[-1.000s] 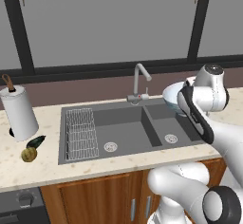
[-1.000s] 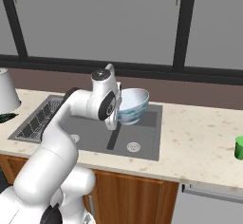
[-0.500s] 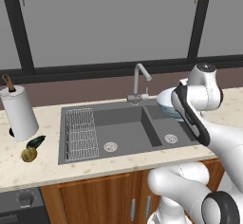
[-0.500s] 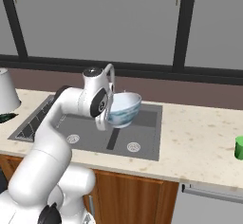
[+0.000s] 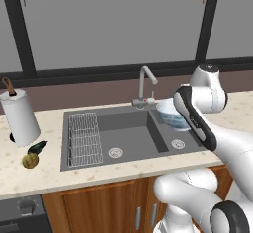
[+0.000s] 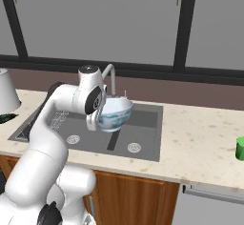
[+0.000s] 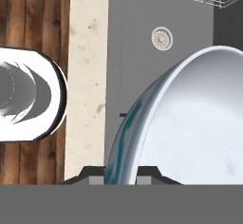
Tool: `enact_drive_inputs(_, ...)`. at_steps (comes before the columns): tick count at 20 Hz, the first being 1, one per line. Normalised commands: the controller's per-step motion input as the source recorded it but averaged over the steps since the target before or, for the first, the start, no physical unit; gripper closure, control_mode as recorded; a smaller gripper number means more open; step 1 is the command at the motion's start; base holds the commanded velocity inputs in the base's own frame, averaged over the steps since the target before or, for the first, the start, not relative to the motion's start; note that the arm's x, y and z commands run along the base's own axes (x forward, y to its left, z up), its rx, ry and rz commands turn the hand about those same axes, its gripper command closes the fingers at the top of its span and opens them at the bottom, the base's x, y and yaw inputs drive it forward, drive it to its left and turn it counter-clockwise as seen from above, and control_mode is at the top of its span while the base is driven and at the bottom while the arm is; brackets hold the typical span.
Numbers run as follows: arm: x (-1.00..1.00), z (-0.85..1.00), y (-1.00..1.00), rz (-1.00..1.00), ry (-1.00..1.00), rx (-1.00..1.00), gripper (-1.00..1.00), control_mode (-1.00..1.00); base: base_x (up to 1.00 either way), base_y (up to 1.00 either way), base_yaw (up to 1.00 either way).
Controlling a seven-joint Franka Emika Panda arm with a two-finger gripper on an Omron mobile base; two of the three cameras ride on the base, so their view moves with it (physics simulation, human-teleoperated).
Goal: Remove the squash and eggplant from the sink. Then move the bowl and cup from the counter to the sink for washing.
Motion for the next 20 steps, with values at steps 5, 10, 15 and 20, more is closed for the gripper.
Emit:
enact_drive_inputs(5, -0.08, 0.0, 0.35, 0.0, 0.0, 0.05, 1.0, -1.0, 0.0, 0.0, 0.0)
enact_drive_inputs(10, -0.06, 0.0, 0.39, 0.0, 0.01, 0.03, 1.0, -1.0, 0.0, 0.0, 0.0)
enact_drive_inputs(15, -0.01, 0.0, 0.41, 0.0, 0.0, 0.0, 1.0, -1.0, 0.0, 0.0, 0.0)
enact_drive_inputs(20, 0.0, 0.0, 0.42, 0.0, 0.0, 0.0, 1.0, -1.0, 0.0, 0.0, 0.0)
